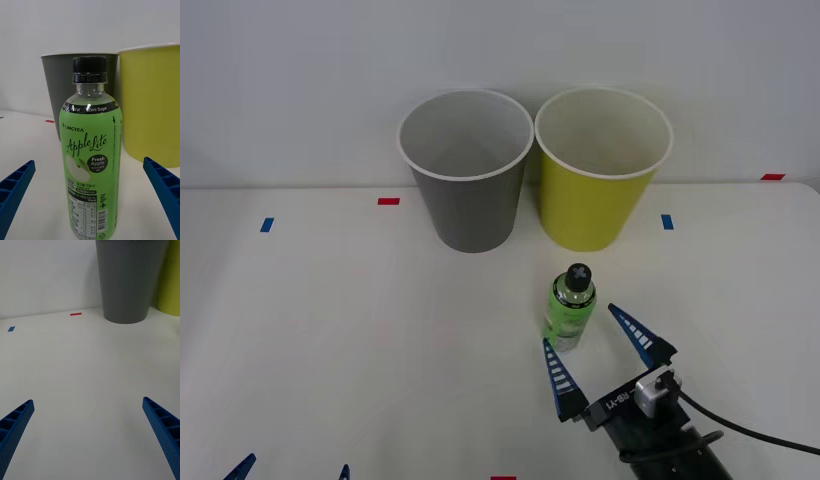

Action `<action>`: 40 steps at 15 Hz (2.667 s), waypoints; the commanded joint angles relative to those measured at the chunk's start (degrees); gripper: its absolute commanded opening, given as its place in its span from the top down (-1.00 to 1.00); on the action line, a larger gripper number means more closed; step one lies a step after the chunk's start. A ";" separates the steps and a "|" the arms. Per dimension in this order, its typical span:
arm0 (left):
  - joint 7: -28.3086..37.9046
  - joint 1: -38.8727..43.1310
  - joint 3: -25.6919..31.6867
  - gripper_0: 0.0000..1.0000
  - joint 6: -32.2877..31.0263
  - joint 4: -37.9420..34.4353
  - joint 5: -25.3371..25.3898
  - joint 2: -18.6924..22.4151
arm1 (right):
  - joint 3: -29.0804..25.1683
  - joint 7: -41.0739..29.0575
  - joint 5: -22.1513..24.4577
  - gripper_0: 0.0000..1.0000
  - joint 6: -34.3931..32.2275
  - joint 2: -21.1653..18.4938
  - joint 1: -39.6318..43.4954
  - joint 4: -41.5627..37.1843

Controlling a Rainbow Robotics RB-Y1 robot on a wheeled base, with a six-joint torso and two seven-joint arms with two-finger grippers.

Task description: Put cans in the gray bin and PET bottles in the light green bin.

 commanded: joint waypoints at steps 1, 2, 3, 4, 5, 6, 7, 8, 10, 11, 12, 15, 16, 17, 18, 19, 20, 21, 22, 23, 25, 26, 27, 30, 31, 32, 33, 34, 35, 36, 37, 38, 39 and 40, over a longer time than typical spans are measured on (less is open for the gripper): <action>0.00 0.00 0.00 -1.00 0.00 0.00 0.00 0.00 | -0.10 -0.18 -0.36 -1.00 3.01 1.12 -1.99 -0.01; 0.00 0.00 0.00 -1.00 0.00 0.00 0.00 0.00 | -0.19 -0.27 -0.45 -1.00 4.15 1.56 -2.78 -0.01; 0.00 0.00 0.00 -1.00 0.00 0.00 0.00 0.00 | -0.37 -0.27 -0.62 -1.00 5.03 2.00 -3.75 -0.01; 0.00 0.00 0.00 -1.00 0.00 0.00 0.00 0.00 | -0.63 -0.36 -0.80 -1.00 5.82 2.26 -4.37 -0.01; 0.00 0.00 0.00 -1.00 0.00 0.00 0.00 0.00 | -0.80 -0.27 -0.89 -1.00 6.26 2.35 -4.89 -0.01; 0.00 0.00 0.00 -1.00 0.00 0.00 0.00 0.00 | -0.98 -0.36 -0.98 -1.00 6.79 2.53 -5.42 -0.01; 0.00 0.00 0.00 -1.00 0.00 0.00 0.00 0.00 | -1.07 -0.36 -1.06 -1.00 7.05 2.79 -5.86 0.08; 0.00 0.00 0.00 -1.00 0.00 0.00 0.00 0.00 | -1.16 -0.36 -1.15 -1.00 7.40 2.88 -6.21 -0.01; 0.00 0.00 0.00 -1.00 0.00 0.00 0.00 0.00 | -1.51 -0.10 -1.15 -1.00 8.28 3.06 -6.56 -0.01; 0.00 0.00 0.00 -1.00 0.00 0.00 0.00 0.00 | -1.51 -0.01 -1.15 -1.00 8.55 3.06 -6.74 -0.01; 0.00 0.00 0.00 -1.00 0.00 0.00 0.00 0.00 | -1.51 -0.01 -1.15 -0.38 8.81 3.14 -6.83 -0.01; 0.00 0.00 0.00 -1.00 0.00 0.00 0.00 0.00 | -1.51 -0.45 -1.42 0.87 9.07 3.50 -6.91 -0.01; 0.00 0.00 0.00 -1.00 0.00 0.00 0.00 0.00 | -1.51 -0.62 -1.68 0.91 9.07 3.50 -6.91 -0.01; 0.00 0.00 0.00 -1.00 0.00 0.00 0.00 0.00 | -1.51 -0.80 -1.77 0.93 9.16 3.58 -6.91 -0.01; 0.00 0.00 0.00 -1.00 0.00 0.00 0.00 0.00 | -1.51 -0.97 -1.85 0.97 9.16 3.67 -6.91 -0.01; 0.00 0.00 0.00 -1.00 0.00 0.00 0.00 0.00 | -1.51 -1.15 -1.85 1.00 9.16 3.76 -6.91 -0.01; 0.00 0.00 0.00 -1.00 0.00 0.00 0.00 0.00 | -1.51 -1.24 -1.94 1.00 9.16 3.67 -6.91 -0.01; 0.00 0.00 0.00 -1.00 0.00 0.00 0.00 0.00 | -1.51 -1.33 -1.94 1.00 9.16 3.76 -6.83 -0.01; 0.00 0.00 0.00 -1.00 0.00 0.00 0.00 0.00 | -1.51 -1.24 -1.94 1.00 9.25 3.76 -6.91 -0.01; 0.00 0.00 0.00 -1.00 0.00 0.00 0.00 0.00 | -1.51 -0.97 -1.59 1.00 9.43 3.93 -6.91 -0.27; 0.00 0.00 0.00 -1.00 0.00 0.00 0.00 0.00 | -2.04 -0.62 -1.15 1.00 17.69 3.32 -5.77 -7.04; 0.00 0.00 0.00 -1.00 0.00 0.00 0.00 0.00 | -2.74 -0.45 -1.06 1.00 23.22 3.14 -4.63 -11.79; 0.00 0.00 0.00 -1.00 0.00 0.00 0.00 0.00 | -3.35 -0.36 -1.06 1.00 28.15 3.14 -3.49 -16.27; 0.00 0.00 0.00 -1.00 0.00 0.00 0.00 0.00 | -5.20 -0.89 -1.33 1.00 40.54 2.88 -2.70 -26.73; 0.00 0.00 0.00 -1.00 0.00 0.00 0.00 0.00 | -5.90 -1.15 -1.06 1.00 45.99 2.97 -2.78 -30.77; 0.00 0.00 0.00 -1.00 0.00 0.00 0.00 0.00 | -6.52 -1.33 -1.06 1.00 51.35 3.14 -2.96 -34.55; 0.00 0.00 0.00 -1.00 0.00 0.00 0.00 0.00 | -7.13 -1.77 -0.36 1.00 58.03 3.41 -3.22 -39.21; 0.00 0.00 0.00 -1.00 0.00 0.00 0.00 0.00 | -7.48 -2.91 1.05 1.00 63.92 3.85 -4.01 -42.99; 0.00 0.00 0.00 -1.00 0.00 0.00 0.00 0.00 | -7.22 -5.72 3.42 1.00 68.66 4.11 -5.24 -45.80; 0.00 0.00 0.00 -1.00 0.00 0.00 0.00 0.00 | -6.87 -8.62 5.97 1.00 72.71 4.11 -6.56 -48.09; 0.00 0.00 0.00 -1.00 0.00 0.00 0.00 0.00 | -6.69 -12.40 7.11 1.00 76.93 4.02 -8.58 -50.28; 0.00 0.00 0.00 -1.00 0.00 0.00 0.00 0.00 | -6.78 -14.86 7.46 1.00 80.00 3.76 -10.69 -51.51; 0.00 0.00 0.00 -1.00 0.00 0.00 0.00 0.00 | -7.04 -16.71 7.29 1.00 82.46 3.67 -12.98 -52.22; 0.00 0.00 0.00 -1.00 0.00 0.00 0.00 0.00 | -7.75 -18.73 6.67 1.00 84.66 3.58 -15.18 -52.83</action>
